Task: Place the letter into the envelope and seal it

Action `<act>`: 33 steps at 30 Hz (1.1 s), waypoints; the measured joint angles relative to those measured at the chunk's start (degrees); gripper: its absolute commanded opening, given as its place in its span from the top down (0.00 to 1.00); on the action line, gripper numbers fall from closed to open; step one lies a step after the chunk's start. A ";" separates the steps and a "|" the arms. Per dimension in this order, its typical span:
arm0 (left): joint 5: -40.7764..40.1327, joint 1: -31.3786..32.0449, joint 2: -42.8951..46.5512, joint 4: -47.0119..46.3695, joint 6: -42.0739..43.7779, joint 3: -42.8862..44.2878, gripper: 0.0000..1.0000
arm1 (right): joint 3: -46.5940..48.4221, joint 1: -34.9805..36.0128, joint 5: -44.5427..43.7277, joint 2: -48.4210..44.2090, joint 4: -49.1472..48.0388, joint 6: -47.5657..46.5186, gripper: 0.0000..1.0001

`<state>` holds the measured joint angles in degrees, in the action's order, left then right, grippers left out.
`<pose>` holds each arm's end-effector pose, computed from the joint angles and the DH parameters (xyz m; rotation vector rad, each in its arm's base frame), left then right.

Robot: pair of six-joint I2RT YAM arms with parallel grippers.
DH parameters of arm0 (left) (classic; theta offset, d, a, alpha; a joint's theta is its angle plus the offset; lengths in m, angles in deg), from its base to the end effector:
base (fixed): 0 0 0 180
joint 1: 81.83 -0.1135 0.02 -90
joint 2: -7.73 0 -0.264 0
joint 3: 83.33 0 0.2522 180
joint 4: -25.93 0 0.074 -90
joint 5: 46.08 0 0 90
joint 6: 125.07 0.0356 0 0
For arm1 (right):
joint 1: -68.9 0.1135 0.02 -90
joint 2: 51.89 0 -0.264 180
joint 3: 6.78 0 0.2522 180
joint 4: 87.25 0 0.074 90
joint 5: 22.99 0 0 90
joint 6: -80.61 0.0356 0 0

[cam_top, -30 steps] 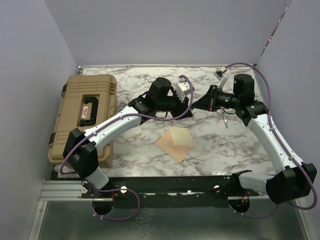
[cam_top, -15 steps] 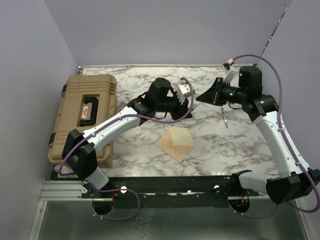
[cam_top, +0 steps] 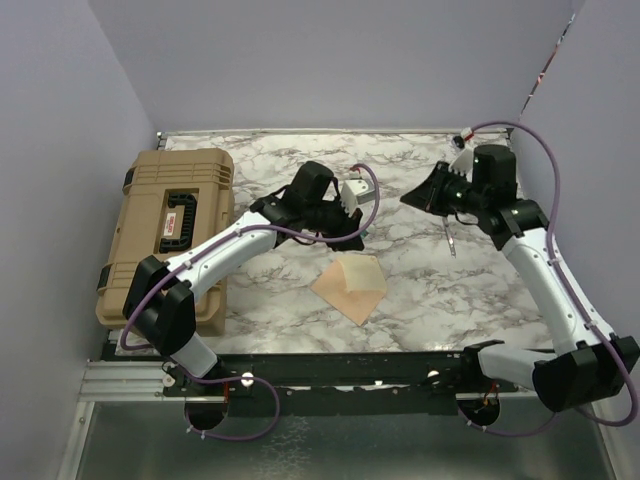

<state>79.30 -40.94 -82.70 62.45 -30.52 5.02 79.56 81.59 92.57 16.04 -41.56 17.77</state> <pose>0.2545 -0.2477 0.3041 1.1985 1.9599 -1.0289 0.2448 0.0709 0.3892 -0.0235 2.1140 0.8816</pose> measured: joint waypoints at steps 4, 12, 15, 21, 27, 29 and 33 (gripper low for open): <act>-0.79 0.00 0.42 -0.90 -0.44 -0.17 1.00 | -8.02 0.44 -7.98 3.65 -1.25 -0.83 1.00; -2.93 0.00 3.06 -4.98 -2.62 -2.56 1.00 | -13.64 4.96 -27.19 14.67 -4.00 -1.27 0.99; -3.67 0.00 3.89 -7.39 -4.52 -3.80 1.00 | -15.98 6.43 -33.11 17.51 -6.47 -0.76 1.00; -4.98 -0.02 4.37 -11.54 -7.34 -4.24 1.00 | -24.87 8.26 -43.15 19.08 -17.79 0.31 1.00; -5.25 0.00 4.39 -14.21 -8.85 -4.24 1.00 | -27.02 8.37 -47.17 23.28 -23.76 1.31 0.90; -5.27 0.00 4.39 -14.91 -9.25 -4.26 1.00 | -27.06 8.37 -47.52 24.57 -25.05 1.55 0.84; -5.31 0.00 4.39 -15.61 -9.75 -4.35 1.00 | -27.12 8.37 -47.91 25.03 -26.64 1.99 0.72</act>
<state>73.99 -40.94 -78.31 46.85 -40.26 0.67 52.43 89.96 44.66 41.06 -68.21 19.76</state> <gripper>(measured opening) 0.183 0.217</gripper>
